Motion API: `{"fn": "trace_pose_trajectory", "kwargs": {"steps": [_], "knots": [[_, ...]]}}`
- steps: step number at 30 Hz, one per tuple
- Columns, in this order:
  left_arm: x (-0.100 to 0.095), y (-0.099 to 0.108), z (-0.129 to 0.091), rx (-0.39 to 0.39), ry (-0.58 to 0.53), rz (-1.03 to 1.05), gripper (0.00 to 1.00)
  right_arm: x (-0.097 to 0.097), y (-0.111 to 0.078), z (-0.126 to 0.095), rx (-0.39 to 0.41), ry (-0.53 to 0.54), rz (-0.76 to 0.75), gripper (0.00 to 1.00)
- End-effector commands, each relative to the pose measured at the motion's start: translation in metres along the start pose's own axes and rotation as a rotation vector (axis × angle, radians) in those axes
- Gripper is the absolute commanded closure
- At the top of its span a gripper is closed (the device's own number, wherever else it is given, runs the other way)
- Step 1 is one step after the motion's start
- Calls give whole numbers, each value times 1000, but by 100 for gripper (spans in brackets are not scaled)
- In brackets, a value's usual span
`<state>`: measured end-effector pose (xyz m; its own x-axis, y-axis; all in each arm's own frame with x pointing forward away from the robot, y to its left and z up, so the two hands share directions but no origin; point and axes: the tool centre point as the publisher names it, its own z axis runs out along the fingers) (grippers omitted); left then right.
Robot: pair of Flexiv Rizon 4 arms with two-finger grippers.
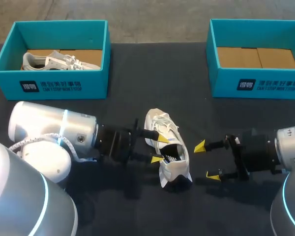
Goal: Take the shoe out of the shoebox, open the shoe tongue, remove and reinsert the insole, then place the shoe into the shoebox
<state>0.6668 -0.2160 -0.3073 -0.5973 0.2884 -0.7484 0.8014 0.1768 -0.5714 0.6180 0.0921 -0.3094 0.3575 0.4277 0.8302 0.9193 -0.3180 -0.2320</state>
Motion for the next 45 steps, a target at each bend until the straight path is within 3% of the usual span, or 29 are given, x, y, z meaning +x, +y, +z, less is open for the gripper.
{"fn": "trace_pose_trajectory", "kwargs": {"steps": [1, 18, 24, 36, 45], "knots": [[-7, 0, -5, -5, 56, 3, 50, 1, -1, -12, -13, 1, -6, 0], [-20, -9, -10, -48, 335, 91, 52, -1, 5, -63, -17, -80, -108, 0], [-19, -16, -10, -71, 474, 118, 52, -3, 10, -82, -24, -107, -146, 0], [-17, -21, -6, -131, 636, 142, 54, -7, 18, -125, -68, -183, -172, 0], [-21, -23, -2, -184, 735, 190, 57, -6, 18, -137, -66, -190, -184, 0]]}}
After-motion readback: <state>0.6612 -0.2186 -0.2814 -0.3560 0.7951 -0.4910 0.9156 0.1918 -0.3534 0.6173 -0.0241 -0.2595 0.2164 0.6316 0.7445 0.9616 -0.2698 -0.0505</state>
